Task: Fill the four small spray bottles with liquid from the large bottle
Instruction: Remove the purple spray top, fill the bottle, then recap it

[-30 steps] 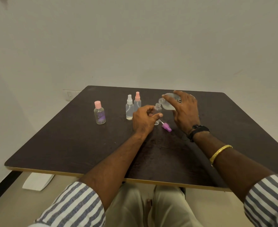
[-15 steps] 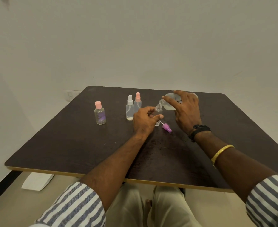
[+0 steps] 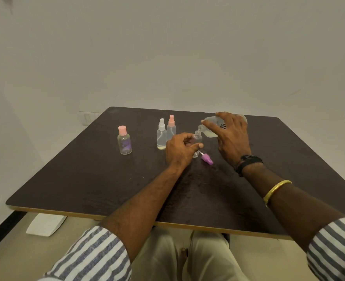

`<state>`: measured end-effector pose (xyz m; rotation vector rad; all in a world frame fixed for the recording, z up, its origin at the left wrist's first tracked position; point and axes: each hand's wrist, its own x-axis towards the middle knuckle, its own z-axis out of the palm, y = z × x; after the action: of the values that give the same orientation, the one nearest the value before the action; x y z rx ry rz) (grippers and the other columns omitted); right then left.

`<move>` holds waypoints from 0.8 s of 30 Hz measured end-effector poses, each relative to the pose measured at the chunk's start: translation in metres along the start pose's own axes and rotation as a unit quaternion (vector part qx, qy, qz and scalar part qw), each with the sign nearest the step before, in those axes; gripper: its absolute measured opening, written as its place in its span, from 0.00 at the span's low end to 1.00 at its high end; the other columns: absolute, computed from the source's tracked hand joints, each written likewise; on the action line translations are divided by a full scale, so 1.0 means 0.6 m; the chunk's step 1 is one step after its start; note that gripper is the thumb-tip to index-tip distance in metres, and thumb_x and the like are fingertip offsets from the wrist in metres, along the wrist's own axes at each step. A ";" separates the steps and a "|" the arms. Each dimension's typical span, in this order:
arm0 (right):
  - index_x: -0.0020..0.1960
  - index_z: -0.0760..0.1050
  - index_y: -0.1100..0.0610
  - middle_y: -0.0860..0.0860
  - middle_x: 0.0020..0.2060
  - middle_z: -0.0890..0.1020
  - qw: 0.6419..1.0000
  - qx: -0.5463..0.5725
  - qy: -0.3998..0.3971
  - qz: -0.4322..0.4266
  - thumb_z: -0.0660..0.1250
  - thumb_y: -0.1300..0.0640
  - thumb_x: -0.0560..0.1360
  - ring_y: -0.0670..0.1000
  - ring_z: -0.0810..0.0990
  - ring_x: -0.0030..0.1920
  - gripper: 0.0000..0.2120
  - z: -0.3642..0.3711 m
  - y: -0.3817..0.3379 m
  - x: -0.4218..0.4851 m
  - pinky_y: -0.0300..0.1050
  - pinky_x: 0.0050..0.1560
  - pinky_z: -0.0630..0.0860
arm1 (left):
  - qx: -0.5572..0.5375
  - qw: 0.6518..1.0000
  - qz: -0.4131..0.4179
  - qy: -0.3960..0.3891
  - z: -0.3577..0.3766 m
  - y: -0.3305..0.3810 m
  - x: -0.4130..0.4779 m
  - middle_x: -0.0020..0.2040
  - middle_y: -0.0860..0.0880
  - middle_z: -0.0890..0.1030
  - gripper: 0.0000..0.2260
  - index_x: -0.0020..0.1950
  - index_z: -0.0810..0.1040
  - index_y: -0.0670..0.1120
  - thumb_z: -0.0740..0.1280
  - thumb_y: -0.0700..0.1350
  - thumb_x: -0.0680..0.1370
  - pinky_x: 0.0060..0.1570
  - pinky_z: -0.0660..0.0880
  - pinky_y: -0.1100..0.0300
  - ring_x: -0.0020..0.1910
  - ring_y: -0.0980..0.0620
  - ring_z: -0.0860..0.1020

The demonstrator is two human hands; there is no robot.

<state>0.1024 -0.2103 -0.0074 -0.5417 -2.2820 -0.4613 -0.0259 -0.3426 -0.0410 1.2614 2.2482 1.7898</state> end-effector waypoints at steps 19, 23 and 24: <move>0.70 0.73 0.44 0.59 0.68 0.73 1.000 -0.006 0.011 -0.013 0.67 0.73 0.69 0.64 0.71 0.69 0.36 -0.007 0.000 -0.001 0.65 0.71 0.62 | 0.000 1.000 0.004 0.003 -0.004 0.001 -0.005 0.49 0.50 0.86 0.20 0.58 0.84 0.45 0.79 0.52 0.70 0.46 0.79 0.66 0.44 0.57 0.82; 0.70 0.73 0.44 0.59 0.67 0.74 1.000 -0.004 0.013 -0.013 0.67 0.73 0.69 0.64 0.71 0.69 0.36 -0.008 0.000 0.000 0.65 0.71 0.62 | 0.000 1.000 0.002 0.002 -0.003 0.000 -0.005 0.49 0.50 0.86 0.20 0.58 0.84 0.45 0.79 0.52 0.70 0.46 0.80 0.64 0.45 0.57 0.82; 0.70 0.73 0.44 0.59 0.67 0.74 1.000 -0.005 0.013 -0.013 0.67 0.73 0.69 0.64 0.71 0.69 0.36 -0.008 0.000 0.000 0.65 0.71 0.62 | -0.001 1.000 0.002 0.001 -0.003 0.000 -0.005 0.49 0.50 0.86 0.20 0.58 0.84 0.46 0.79 0.52 0.70 0.46 0.80 0.63 0.45 0.57 0.83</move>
<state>0.1054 -0.2125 -0.0039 -0.5080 -2.2652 -0.4906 -0.0248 -0.3457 -0.0420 1.2656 2.2470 1.7957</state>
